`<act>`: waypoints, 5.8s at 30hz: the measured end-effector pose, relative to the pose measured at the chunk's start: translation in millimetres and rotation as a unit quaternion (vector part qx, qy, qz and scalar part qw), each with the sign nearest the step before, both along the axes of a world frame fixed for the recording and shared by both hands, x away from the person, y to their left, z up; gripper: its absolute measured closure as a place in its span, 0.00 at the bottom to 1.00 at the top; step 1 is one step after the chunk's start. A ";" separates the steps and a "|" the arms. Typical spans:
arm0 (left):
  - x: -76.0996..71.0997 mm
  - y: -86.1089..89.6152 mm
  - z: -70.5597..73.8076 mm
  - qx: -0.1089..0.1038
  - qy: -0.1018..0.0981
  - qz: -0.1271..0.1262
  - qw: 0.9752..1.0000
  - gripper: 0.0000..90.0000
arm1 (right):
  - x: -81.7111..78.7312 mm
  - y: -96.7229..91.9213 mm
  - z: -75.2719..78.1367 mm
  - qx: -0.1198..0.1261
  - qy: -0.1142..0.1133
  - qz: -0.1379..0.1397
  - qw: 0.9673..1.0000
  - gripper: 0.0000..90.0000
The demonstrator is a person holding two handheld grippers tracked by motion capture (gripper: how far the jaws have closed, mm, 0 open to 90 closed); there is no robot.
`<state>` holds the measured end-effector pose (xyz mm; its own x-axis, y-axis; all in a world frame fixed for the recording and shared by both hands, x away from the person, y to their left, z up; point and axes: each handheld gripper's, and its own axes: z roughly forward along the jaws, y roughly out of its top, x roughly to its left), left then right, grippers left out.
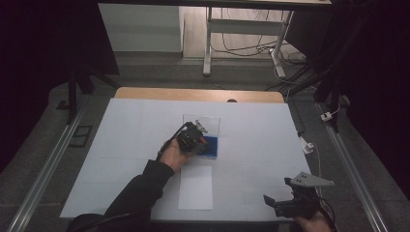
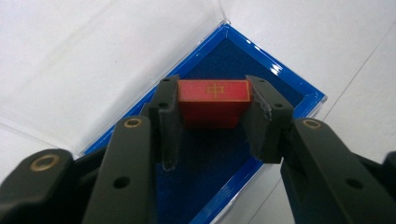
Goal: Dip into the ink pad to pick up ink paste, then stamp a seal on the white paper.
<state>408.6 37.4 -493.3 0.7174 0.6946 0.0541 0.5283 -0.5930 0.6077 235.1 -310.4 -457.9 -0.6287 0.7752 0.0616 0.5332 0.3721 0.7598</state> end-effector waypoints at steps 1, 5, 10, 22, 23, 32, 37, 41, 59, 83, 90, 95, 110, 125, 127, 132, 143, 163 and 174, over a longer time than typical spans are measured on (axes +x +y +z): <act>2.1 2.0 0.0 -0.007 0.009 0.002 1.000 0.65 | 0.0 0.1 0.0 0.000 0.000 0.000 1.000 0.00; 5.7 7.8 -1.0 -0.026 0.021 -0.003 0.999 0.65 | 0.0 0.0 0.0 0.000 0.000 0.000 1.000 0.00; 2.1 14.7 -5.7 -0.042 0.006 -0.014 0.999 0.65 | 0.0 -0.3 0.0 -0.001 0.000 0.000 1.000 0.00; -5.9 15.3 -9.7 -0.046 -0.024 -0.011 0.999 0.65 | 0.1 -0.2 -0.1 0.000 0.001 0.001 1.000 0.00; -5.4 15.5 -9.5 -0.047 -0.023 -0.010 0.999 0.65 | 0.1 -0.2 -0.1 0.000 0.001 0.001 1.000 0.00; -3.3 18.7 -2.1 -0.051 -0.013 0.001 0.999 0.65 | -0.1 -0.7 -0.1 0.001 -0.001 0.000 1.000 0.00; -5.6 27.8 6.1 -0.062 0.001 0.001 0.998 0.65 | -0.2 -0.8 -0.1 0.001 -0.001 0.000 1.000 0.00; -11.1 33.6 12.2 -0.062 0.005 -0.003 0.998 0.65 | -0.2 -0.3 0.0 0.001 -0.001 0.000 1.000 0.00; -37.3 52.1 30.9 -0.072 0.020 -0.027 0.997 0.65 | -1.4 -0.9 0.4 0.003 -0.007 0.004 1.000 0.00; -84.9 67.1 45.2 -0.106 0.030 -0.045 0.993 0.65 | -1.2 -2.8 0.7 0.013 -0.006 0.006 1.000 0.00; -95.4 61.4 43.6 -0.106 0.036 -0.056 0.992 0.65 | -1.0 -3.2 0.9 0.014 -0.006 0.005 1.000 0.00; -103.8 56.5 41.9 -0.103 0.037 -0.063 0.992 0.65 | -1.2 -2.9 0.8 0.015 -0.007 0.006 1.000 0.00; -117.7 35.9 19.8 -0.069 0.052 -0.073 0.994 0.65 | -1.1 -2.9 0.9 0.014 -0.006 0.007 1.000 0.00; -125.8 17.1 -3.3 -0.021 0.047 -0.082 0.995 0.65 | -1.3 -2.8 0.9 0.013 -0.007 0.008 1.000 0.00; -125.9 16.9 -4.8 -0.020 0.047 -0.081 0.995 0.65 | -1.3 -2.8 0.9 0.014 -0.007 0.008 1.000 0.00; -125.9 17.7 -9.2 -0.021 0.048 -0.078 0.996 0.65 | -1.3 -3.0 0.9 0.015 -0.007 0.008 1.000 0.00; -134.3 16.4 -13.2 -0.016 0.021 -0.074 0.997 0.65 | -1.3 -2.5 0.9 0.013 -0.007 0.008 1.000 0.00; -131.7 20.8 -15.9 -0.038 0.032 -0.069 0.996 0.66 | -1.2 -1.9 0.9 0.010 -0.006 0.010 1.000 0.00; -134.8 17.8 -15.4 -0.027 0.024 -0.065 0.997 0.66 | -1.3 -1.5 0.8 0.009 -0.006 0.011 1.000 0.00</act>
